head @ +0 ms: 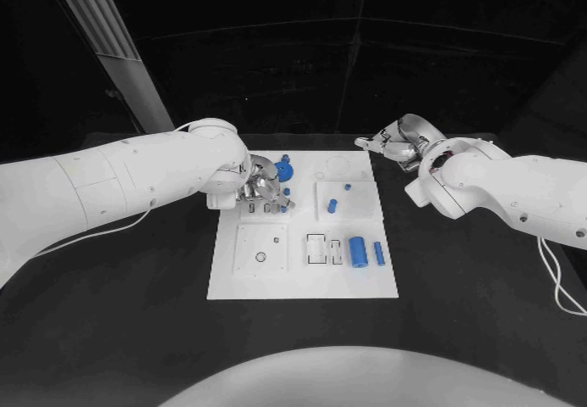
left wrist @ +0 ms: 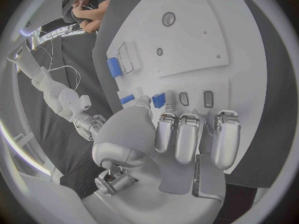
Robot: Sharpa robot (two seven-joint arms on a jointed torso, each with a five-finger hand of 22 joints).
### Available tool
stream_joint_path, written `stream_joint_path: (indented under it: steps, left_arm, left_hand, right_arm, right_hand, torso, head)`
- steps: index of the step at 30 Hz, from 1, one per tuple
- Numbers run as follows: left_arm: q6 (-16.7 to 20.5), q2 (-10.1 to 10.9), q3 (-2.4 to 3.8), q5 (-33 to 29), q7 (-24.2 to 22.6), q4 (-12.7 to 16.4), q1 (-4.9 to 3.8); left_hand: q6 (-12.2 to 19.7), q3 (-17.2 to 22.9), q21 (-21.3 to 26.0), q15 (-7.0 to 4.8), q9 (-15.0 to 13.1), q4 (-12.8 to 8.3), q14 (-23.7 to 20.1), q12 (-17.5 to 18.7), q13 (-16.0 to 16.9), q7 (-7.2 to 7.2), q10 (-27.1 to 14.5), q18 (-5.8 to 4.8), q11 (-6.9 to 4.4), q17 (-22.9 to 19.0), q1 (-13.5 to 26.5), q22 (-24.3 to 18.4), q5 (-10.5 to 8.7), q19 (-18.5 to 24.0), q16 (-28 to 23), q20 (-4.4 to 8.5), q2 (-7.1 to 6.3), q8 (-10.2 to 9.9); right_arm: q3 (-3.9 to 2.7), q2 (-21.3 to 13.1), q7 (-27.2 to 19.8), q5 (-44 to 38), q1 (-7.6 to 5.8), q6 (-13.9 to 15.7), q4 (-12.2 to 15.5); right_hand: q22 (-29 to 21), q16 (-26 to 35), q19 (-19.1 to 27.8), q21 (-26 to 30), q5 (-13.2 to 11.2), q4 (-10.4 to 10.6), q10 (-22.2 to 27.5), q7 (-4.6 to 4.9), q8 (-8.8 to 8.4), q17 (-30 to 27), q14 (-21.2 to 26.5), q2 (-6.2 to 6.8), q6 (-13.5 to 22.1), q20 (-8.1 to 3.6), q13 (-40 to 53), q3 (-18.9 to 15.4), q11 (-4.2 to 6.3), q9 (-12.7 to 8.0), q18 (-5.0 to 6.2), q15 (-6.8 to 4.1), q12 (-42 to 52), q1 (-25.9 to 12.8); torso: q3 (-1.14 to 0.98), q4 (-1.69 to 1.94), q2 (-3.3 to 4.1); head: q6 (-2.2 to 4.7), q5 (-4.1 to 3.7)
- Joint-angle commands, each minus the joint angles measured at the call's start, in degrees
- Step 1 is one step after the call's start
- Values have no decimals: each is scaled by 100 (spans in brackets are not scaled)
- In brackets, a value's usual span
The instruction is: Assemble the parts on the task board
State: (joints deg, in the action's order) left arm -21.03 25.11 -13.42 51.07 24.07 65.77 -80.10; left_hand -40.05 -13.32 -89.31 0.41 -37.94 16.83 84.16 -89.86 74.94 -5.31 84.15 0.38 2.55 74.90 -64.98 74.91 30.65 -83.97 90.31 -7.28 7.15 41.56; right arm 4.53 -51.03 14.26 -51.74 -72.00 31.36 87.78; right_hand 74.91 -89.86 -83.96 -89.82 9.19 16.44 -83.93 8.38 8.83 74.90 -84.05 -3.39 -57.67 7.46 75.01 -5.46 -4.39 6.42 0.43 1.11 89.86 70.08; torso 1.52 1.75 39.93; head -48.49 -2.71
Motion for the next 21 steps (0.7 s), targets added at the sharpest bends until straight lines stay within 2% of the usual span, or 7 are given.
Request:
stream_joint_path:
  steps: [1,15,19,21]
  left_arm:
    - [5,-13,2,-31,-105,-14,-5]
    - [24,-35,2,-65,-155,-46,-5]
    - [10,-47,2,-66,-167,-61,-5]
    - [-1,-52,2,-67,-170,-67,-4]
  left_hand:
    - [-33,24,15,-38,-10,-5,584,-14,1506,-5,585,7,-42,1510,-45,1443,36,-433,-31,39,-6,9]
    - [-60,63,22,-58,-149,-7,584,-14,1506,27,585,10,-69,1510,-65,1440,95,-422,-31,54,42,66]
    - [-23,118,26,-83,-285,-5,584,-14,1506,53,585,12,-94,1510,-119,1439,423,-416,-31,76,34,75]
    - [5,182,27,-101,-361,-4,584,-14,1506,72,585,12,-113,1510,-187,1439,842,-416,-31,92,-4,63]
  right_arm:
    - [-2,7,43,-50,-8,-70,4]
    - [-2,22,106,-57,-7,-111,-9]
    - [-2,25,117,-58,-7,-115,-10]
    - [-2,27,123,-59,-7,-117,-10]
  right_hand:
    - [1509,-14,-604,-18,27,-2,-607,-8,30,1510,-595,4,45,-40,1499,-46,25,6,-43,-33,14,78]
    - [1509,-14,-604,-18,29,-2,-607,-9,34,1510,-595,3,45,-40,1499,-52,24,8,-43,-33,14,94]
    - [1509,-14,-604,-18,29,-2,-607,-9,34,1510,-595,3,45,-40,1499,-52,24,8,-43,-33,14,94]
    - [1509,-14,-604,-18,29,-2,-607,-9,34,1510,-595,3,45,-40,1499,-52,24,8,-43,-33,14,94]
  torso:
    - [0,0,1]
    - [1,-8,0]
    - [-2,-3,0]
    - [-2,-5,0]
  head:
    - [-16,-5]
    - [-22,-5]
    - [-26,-10]
    - [-24,-10]
